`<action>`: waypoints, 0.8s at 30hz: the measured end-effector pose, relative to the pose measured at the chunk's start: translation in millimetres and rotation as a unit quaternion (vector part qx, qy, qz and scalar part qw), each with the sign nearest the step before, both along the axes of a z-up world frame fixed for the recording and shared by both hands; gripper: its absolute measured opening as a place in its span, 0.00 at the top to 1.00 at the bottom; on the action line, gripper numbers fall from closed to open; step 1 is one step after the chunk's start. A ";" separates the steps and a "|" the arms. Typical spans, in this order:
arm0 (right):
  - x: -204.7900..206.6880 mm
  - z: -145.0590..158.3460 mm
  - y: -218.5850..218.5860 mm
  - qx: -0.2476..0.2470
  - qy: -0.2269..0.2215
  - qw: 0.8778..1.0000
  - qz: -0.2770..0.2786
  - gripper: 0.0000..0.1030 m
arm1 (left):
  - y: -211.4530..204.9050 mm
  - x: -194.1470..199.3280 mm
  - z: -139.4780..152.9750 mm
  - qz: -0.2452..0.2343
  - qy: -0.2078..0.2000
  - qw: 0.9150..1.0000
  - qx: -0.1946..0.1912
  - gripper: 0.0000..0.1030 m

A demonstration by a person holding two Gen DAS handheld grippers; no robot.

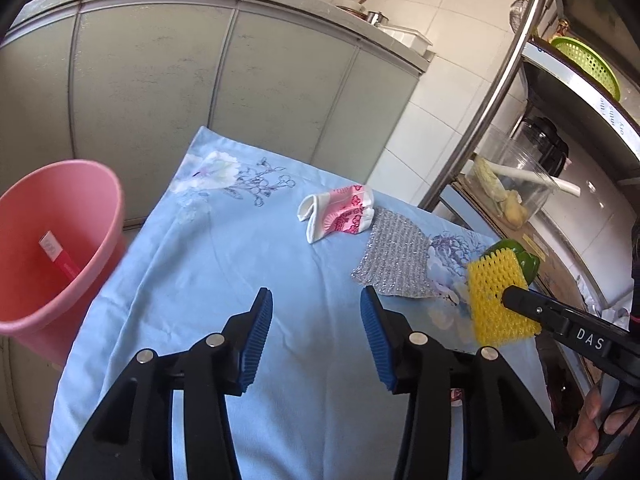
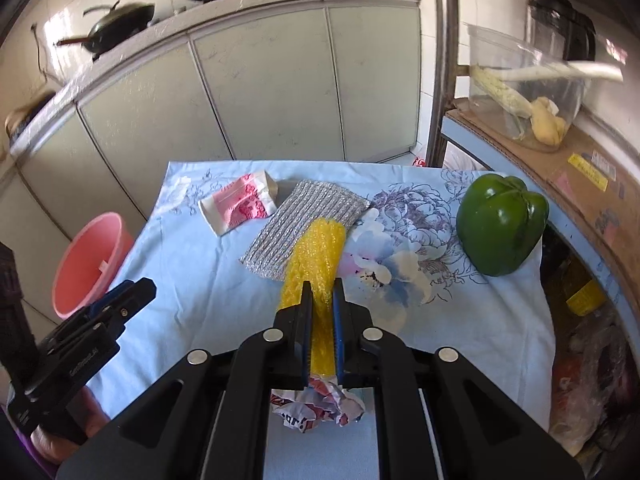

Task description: Collect trash

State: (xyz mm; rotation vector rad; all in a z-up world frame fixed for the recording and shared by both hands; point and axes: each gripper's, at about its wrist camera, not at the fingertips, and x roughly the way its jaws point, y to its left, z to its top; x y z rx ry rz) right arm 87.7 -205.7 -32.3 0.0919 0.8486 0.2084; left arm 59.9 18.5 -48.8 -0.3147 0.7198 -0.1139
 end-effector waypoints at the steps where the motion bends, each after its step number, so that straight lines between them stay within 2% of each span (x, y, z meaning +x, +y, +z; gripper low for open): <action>1: -0.5 -0.4 -4.1 0.010 -0.001 1.000 -0.003 0.91 | 1.4 3.8 1.2 -0.006 -0.003 1.000 -0.001 0.56; 7: -2.4 -3.2 -19.1 0.051 -0.009 0.999 0.003 0.91 | 17.4 39.2 24.8 -0.040 -0.034 0.999 0.006 0.49; 10: 1.4 -6.5 -25.0 0.066 -0.009 0.998 0.011 0.91 | 17.3 60.4 27.4 -0.062 -0.029 0.998 0.001 0.45; 13: 5.8 -10.5 -28.3 0.075 -0.006 0.997 0.020 0.91 | 8.2 83.5 21.3 -0.082 -0.013 0.996 0.007 0.45; 16: 7.3 -13.4 -31.8 0.082 -0.004 0.996 0.027 0.91 | -3.2 101.0 18.1 -0.093 -0.015 0.995 0.020 0.44; 22: 8.7 -21.3 -43.1 0.098 0.003 0.995 0.025 0.91 | -20.1 133.1 -10.6 -0.094 0.018 0.992 0.076 0.44; 24: 7.8 -22.7 -46.0 0.101 0.002 0.995 0.022 0.91 | -21.0 135.6 -16.9 -0.089 0.019 0.992 0.084 0.50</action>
